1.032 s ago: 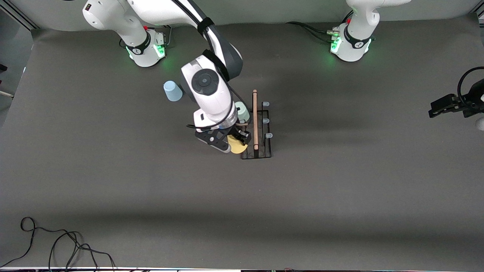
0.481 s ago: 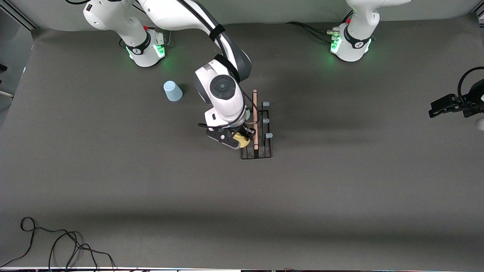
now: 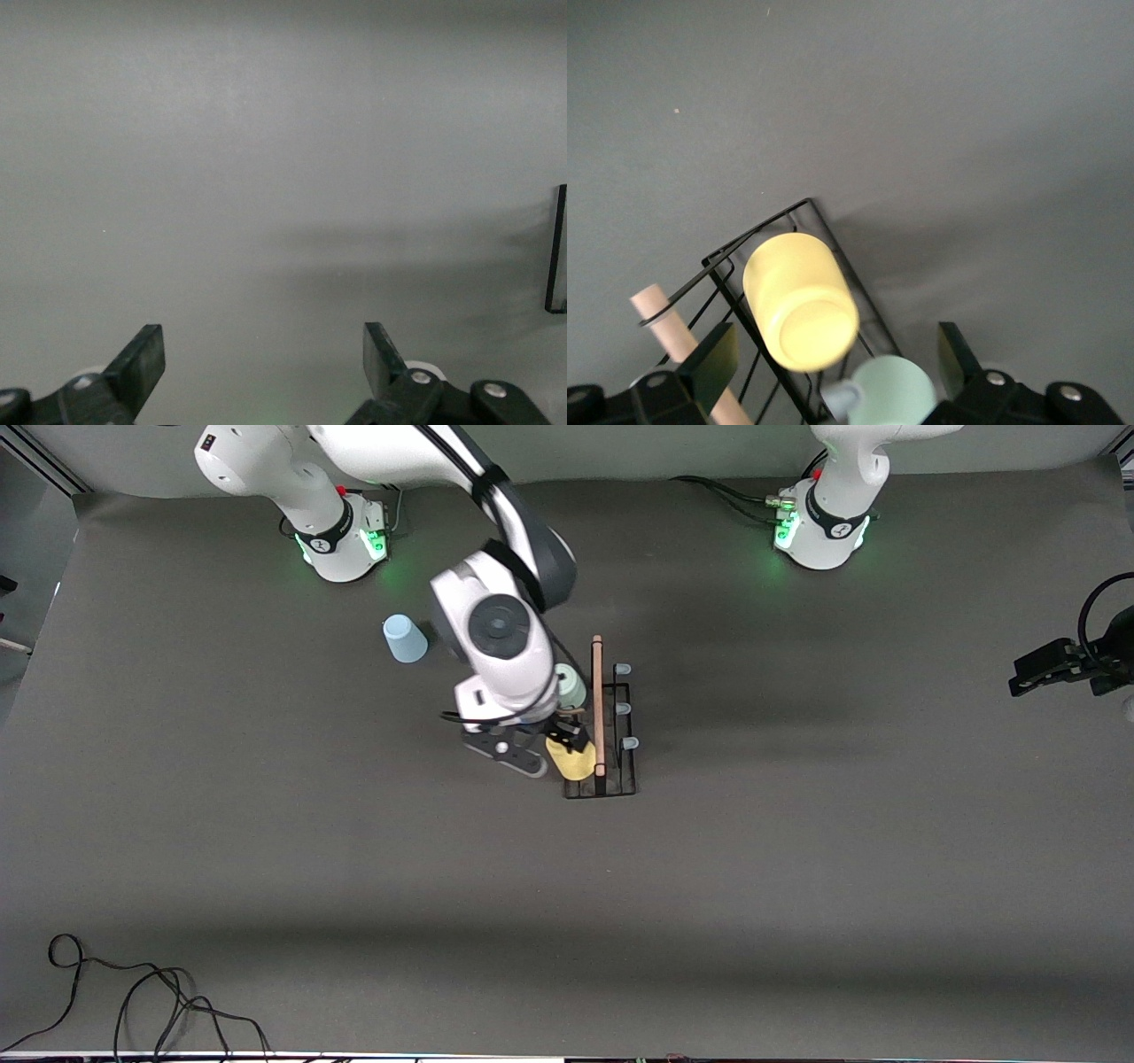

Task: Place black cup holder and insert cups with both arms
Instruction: 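Open the right gripper and withdraw it from the rack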

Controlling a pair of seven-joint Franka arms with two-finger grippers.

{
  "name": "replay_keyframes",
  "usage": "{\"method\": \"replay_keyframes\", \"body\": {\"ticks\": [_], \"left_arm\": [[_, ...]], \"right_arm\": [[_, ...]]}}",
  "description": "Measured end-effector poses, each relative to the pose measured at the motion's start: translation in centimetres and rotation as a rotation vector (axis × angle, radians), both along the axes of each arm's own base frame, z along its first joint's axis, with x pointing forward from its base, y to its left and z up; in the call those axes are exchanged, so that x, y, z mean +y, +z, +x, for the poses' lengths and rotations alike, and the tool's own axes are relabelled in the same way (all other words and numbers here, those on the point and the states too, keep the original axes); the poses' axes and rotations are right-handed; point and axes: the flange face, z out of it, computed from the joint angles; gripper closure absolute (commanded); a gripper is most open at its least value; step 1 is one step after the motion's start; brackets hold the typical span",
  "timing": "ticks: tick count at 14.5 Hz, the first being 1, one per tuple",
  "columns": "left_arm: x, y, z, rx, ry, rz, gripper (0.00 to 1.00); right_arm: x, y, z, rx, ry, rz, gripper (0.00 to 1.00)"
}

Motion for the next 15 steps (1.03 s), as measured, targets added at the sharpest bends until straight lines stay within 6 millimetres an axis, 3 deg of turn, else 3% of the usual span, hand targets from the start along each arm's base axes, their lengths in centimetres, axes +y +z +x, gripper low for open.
{"method": "replay_keyframes", "body": {"ticks": [4, 7, 12, 15], "left_arm": [[-0.1, 0.0, 0.0, 0.000, -0.002, 0.000, 0.00], [-0.2, 0.0, 0.0, -0.001, -0.004, 0.000, 0.00], [-0.5, 0.0, 0.0, 0.000, -0.010, 0.000, 0.00], [-0.9, 0.0, 0.1, 0.000, -0.016, 0.000, 0.00]], "right_arm": [[-9.6, 9.4, 3.0, 0.052, 0.053, 0.061, 0.00], [-18.0, 14.2, 4.4, 0.064, 0.101, 0.093, 0.00], [-32.6, 17.1, 5.6, 0.110, 0.197, 0.076, 0.00], [-38.6, 17.9, 5.5, 0.121, 0.252, 0.002, 0.00]]}}
